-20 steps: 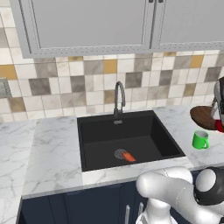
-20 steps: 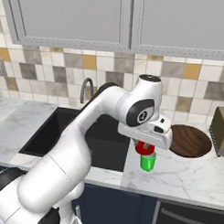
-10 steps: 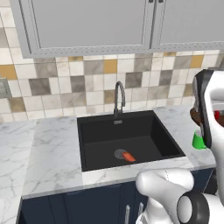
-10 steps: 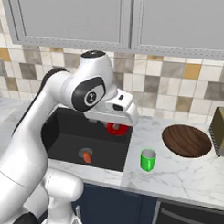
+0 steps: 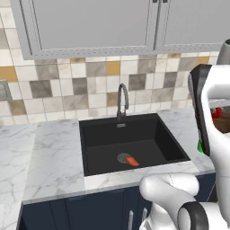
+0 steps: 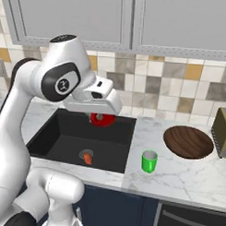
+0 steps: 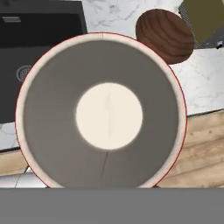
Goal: Clear the mugs and bowl far away from the sink.
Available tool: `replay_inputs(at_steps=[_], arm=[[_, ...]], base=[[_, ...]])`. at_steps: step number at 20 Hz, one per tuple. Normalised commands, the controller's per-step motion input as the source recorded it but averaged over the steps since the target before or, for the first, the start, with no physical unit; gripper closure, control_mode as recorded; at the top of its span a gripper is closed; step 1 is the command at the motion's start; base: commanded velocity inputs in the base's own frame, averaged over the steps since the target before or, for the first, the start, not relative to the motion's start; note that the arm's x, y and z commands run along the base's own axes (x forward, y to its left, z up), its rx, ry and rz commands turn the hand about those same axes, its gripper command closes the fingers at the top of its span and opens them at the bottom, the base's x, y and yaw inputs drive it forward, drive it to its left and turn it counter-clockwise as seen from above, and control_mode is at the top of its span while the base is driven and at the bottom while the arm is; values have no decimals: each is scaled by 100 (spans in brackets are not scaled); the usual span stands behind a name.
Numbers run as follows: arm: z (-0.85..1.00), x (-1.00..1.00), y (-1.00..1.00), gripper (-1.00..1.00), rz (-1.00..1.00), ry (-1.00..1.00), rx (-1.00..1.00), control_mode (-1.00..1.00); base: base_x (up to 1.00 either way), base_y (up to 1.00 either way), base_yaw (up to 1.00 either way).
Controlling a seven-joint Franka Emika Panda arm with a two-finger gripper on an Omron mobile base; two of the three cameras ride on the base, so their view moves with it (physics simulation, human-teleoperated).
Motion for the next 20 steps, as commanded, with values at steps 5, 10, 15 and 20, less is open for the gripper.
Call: replay_inputs(at_steps=[5, 10, 15, 20], arm=[[2, -20, 3, 100, 0, -3, 10, -100], [0, -4, 11, 100, 0, -7, 3, -100], [34, -6, 36, 100, 0, -14, -8, -100], [14, -4, 8, 100, 0, -3, -1, 100]], base=[[0, 0, 0], [0, 0, 0], [0, 0, 0], [-32, 10, -12]])
